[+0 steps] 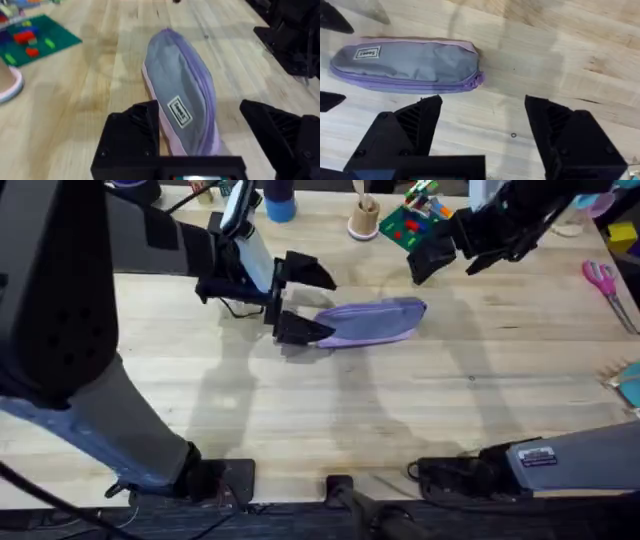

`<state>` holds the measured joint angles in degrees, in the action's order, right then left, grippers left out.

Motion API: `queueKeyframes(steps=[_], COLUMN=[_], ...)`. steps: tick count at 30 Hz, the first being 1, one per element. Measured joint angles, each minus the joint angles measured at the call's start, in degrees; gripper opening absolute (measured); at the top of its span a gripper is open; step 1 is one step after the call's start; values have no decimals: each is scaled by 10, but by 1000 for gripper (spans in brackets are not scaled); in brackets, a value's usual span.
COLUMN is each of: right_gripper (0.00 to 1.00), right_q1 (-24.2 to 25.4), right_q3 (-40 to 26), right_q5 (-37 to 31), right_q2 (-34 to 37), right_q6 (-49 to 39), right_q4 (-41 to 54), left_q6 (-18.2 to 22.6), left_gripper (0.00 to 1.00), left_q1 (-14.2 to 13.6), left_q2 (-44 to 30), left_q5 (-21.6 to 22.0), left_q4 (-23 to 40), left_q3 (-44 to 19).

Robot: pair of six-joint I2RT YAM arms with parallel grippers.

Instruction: Unzip the bag, pick up the pens from the table one at a time and place them inside, then zip the bag closed.

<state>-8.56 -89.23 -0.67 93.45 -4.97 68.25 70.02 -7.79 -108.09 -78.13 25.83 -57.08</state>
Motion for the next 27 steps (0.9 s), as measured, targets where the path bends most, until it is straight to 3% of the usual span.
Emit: queueKeyframes(steps=[1,8,11,14,19,24,27], right_gripper=[996,996,996,996,996,996,996], right_q1=[0,0,0,0,0,0,0], right_q3=[0,0,0,0,0,0,0], right_q5=[0,0,0,0,0,0,0], right_q2=[-1,-33,-59,-87,-122,-138,-139], right_q6=[0,0,0,0,0,0,0], right_q4=[1,12,23,38,65,73,82], left_q6=[-9,-119,-200,-315,-468,-553,-584], left_gripper=[998,995,995,995,995,995,995], left_q1=[5,5,5,5,5,5,5], left_q2=[26,166,238,308,397,450,471], left_q5=[45,175,240,318,440,521,548], left_q4=[38,48,48,55,130,221,255], left_q3=[-1,-18,-20,-21,-23,-23,-23])
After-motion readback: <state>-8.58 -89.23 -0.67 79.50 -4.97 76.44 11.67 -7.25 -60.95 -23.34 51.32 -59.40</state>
